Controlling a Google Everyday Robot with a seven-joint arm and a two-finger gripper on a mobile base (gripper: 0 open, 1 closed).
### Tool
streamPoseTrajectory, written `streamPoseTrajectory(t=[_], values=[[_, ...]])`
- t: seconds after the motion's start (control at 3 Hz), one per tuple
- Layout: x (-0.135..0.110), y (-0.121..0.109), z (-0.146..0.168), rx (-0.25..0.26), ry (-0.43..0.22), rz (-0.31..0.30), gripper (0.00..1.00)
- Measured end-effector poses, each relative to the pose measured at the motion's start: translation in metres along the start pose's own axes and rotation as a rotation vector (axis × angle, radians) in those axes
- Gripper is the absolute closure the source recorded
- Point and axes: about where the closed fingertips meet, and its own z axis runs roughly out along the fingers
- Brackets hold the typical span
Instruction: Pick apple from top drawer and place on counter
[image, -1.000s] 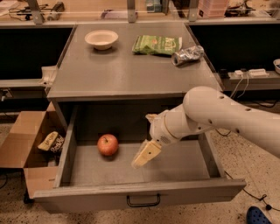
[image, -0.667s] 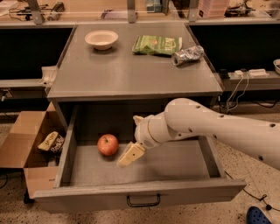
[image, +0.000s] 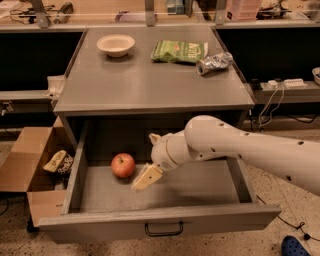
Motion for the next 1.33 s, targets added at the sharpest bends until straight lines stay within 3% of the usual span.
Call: streamPoseTrajectory(t=[0.67,1.33], values=[[-0.003,-0.002,0.058,-0.035,-0.068,-0.057,0.00],[-0.006,-0.003,0.083,-0.013,-0.120,-0.046,0.00]])
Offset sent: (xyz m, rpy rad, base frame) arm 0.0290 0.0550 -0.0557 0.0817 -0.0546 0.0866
